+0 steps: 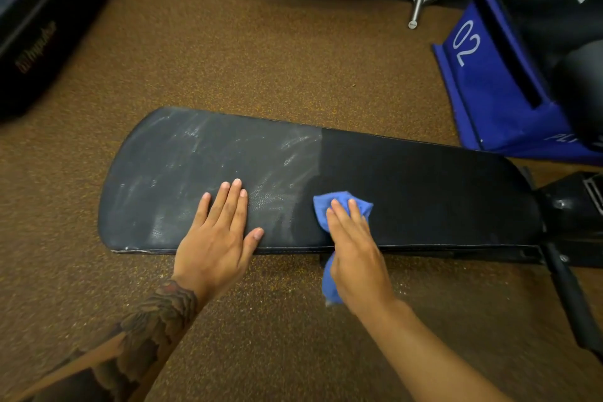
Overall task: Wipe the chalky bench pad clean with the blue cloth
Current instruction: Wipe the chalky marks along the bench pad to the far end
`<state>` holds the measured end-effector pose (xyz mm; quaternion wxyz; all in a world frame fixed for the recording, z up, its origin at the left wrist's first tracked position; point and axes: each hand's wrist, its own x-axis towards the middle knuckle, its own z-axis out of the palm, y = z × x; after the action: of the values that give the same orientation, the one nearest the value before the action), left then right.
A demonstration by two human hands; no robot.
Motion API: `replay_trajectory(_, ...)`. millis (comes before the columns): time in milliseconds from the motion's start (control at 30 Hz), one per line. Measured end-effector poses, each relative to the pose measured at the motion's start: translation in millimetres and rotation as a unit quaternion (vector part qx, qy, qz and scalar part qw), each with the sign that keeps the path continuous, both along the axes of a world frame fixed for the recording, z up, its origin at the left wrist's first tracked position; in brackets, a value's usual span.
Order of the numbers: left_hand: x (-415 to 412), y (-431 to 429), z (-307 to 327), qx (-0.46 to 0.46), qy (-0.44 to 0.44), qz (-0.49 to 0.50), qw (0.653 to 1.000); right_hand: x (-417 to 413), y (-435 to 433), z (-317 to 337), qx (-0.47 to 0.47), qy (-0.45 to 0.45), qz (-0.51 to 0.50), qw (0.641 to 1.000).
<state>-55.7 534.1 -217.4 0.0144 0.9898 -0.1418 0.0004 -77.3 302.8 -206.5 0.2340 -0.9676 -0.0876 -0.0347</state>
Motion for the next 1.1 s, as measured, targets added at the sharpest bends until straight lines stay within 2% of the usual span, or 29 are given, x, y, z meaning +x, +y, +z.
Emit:
replay_trajectory(100, 0.1, -0.4, -1.1, 0.0, -0.001, 0.002, 1.0, 30.1, 16.3, -0.3, 0.0, 0.002, -0.057, 0.998)
replay_trajectory(167, 0.8, -0.8, -1.7, 0.001, 0.001, 0.003, 1.0, 31.8, 31.6, 4.3, 0.006, -0.007, -0.061, 0.998)
replay_trajectory(333, 1.4, -1.2, -0.4, 0.004, 0.008, 0.002, 1.0, -11.4, 23.7, 5.5, -0.003, -0.013, 0.065, 0.998)
replay_trajectory(500, 1.6, 0.3, -1.2, 0.008, 0.004, -0.002, 1.0, 29.6, -10.9, 0.4, 0.007, 0.013, -0.033, 0.999)
replay_trajectory(700, 2.2, -0.1, -3.7, 0.006, 0.003, 0.002, 1.0, 112.6, 28.9, 24.0, -0.009, 0.067, -0.086, 0.994)
replay_trajectory(933, 2.3, 0.7, -2.8, 0.01, 0.016, 0.005, 1.0, 54.5, 8.7, 16.7, 0.009, 0.061, -0.058, 0.996)
replay_trajectory(1100, 2.6, 1.5, -1.9, 0.012, 0.015, -0.001, 1.0, 101.8, 0.9, 17.7, -0.019, 0.07, -0.108, 0.991)
